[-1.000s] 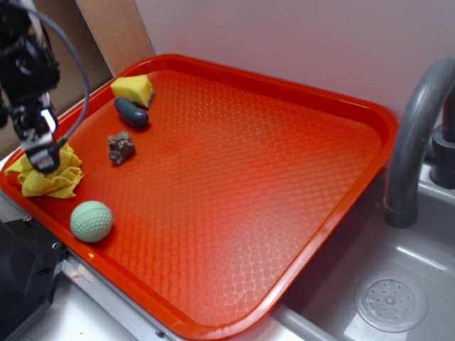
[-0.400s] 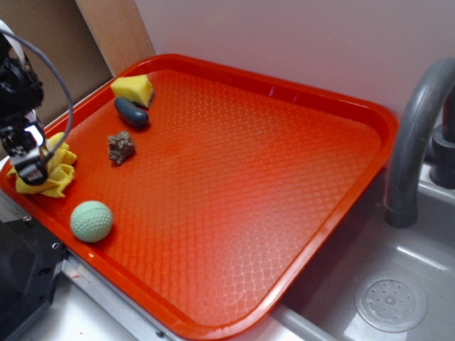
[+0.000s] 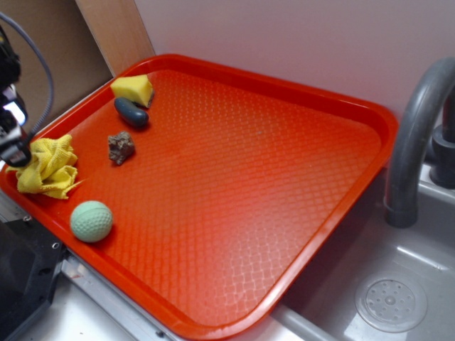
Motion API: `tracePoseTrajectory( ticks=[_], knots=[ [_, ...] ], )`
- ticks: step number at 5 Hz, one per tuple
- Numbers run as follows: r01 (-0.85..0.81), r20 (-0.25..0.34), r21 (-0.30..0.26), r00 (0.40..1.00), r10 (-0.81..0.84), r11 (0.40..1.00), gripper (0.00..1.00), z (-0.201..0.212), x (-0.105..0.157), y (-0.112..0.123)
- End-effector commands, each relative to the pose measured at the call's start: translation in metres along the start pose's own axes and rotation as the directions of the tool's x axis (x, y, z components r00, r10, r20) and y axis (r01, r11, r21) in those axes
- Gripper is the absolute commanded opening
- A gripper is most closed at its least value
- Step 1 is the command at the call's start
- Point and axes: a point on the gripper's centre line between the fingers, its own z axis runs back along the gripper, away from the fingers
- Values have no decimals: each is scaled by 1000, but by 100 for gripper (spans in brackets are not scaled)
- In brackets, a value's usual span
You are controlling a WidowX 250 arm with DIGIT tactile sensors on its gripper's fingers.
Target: Grab the yellow cloth.
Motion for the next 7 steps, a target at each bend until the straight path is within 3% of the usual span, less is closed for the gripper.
tracePoseTrajectory(
  ticks=[1,2,6,7],
  knots=[
    [-45,-56,-12,997,44,999,100,-55,-8,4],
    [-77,-23,11,997,77,997,0,-46,-7,1],
    [-60,-15,-3,998,60,998,0,-25,1,-2],
    [-82,80,-9,993,83,997,0,26,37,-21]
  ],
)
